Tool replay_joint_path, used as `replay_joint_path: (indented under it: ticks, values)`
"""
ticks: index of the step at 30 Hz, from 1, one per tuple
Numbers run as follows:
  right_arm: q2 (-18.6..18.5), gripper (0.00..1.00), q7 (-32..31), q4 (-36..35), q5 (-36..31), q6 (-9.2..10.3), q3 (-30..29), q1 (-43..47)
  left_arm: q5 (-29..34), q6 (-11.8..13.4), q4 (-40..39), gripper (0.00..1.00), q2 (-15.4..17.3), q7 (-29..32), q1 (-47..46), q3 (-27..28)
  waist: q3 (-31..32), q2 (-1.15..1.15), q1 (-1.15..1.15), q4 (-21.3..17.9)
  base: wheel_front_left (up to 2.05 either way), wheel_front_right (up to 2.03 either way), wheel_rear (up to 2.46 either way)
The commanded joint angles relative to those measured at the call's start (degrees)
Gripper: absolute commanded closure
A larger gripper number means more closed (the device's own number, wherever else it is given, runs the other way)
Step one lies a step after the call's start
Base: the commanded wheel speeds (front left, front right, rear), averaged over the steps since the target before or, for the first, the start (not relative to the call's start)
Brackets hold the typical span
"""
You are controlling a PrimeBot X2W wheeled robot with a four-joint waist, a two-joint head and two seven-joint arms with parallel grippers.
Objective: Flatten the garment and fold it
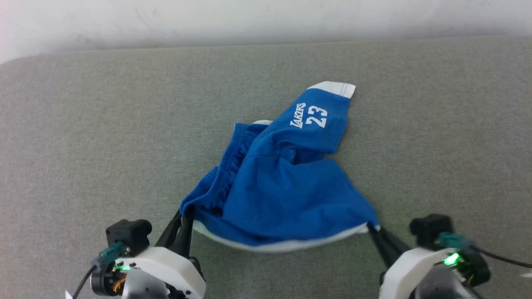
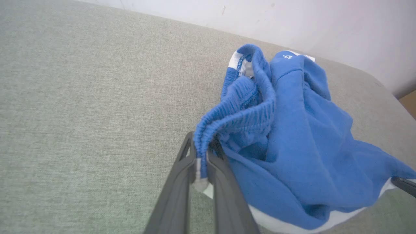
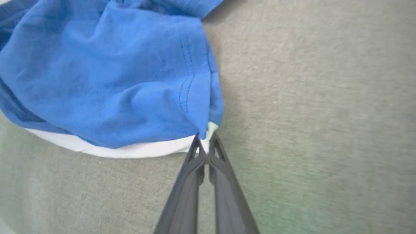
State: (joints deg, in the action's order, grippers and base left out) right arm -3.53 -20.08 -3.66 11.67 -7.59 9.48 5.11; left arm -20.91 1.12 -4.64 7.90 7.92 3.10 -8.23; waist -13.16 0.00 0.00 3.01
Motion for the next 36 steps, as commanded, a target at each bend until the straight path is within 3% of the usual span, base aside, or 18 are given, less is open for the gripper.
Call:
replay_joint_path:
  ticks: [1, 10, 18, 22, 28, 36]
  values:
    - [0.2, 1.0, 1.24, -0.8, 0.46, 0.1, -0.99, -0.88, -0.93, 0.2, -0.47, 1.0, -0.58, -0.69, -0.24, 0.39, 0.66, 0.0, 0.0, -0.57, 0.0, 0.0, 0.0]
    - [0.63, 1.0, 7.62, -9.29, 5.53, 0.1, -7.25, -5.61, -9.02, 0.69, -6.87, 1.0, -3.34, -3.05, -1.8, 3.04, 4.21, 0.0, 0.0, -3.39, 0.0, 0.0, 0.0]
    - [0.64, 1.0, 4.3, -17.31, 5.49, 0.1, -8.16, -15.53, -12.34, 2.76, -14.13, 1.0, -3.9, 3.6, -9.15, 1.44, 7.17, 0.0, 0.0, -4.91, 0.0, 0.0, 0.0]
    - [0.25, 1.0, 1.13, -19.2, 5.74, 0.1, -8.53, -21.55, -13.7, 5.68, -15.3, 1.0, -4.1, 7.84, -15.25, 1.96, 7.81, 0.0, 0.0, -5.02, 0.0, 0.0, 0.0]
    - [-0.97, 1.0, -5.26, -17.7, 7.94, 0.1, -9.37, -30.32, -14.94, 10.28, -12.25, 1.0, -2.35, 14.91, -24.87, 5.17, 6.83, 0.0, 0.0, -5.34, 0.0, 0.0, 0.0]
    - [-3.44, 1.0, -8.89, -9.19, 7.67, 0.1, -8.51, -43.98, -15.32, 12.51, -3.34, 1.0, 0.0, 19.87, -40.26, 6.7, -1.36, 0.0, 0.0, -5.42, 0.0, 0.0, 0.0]
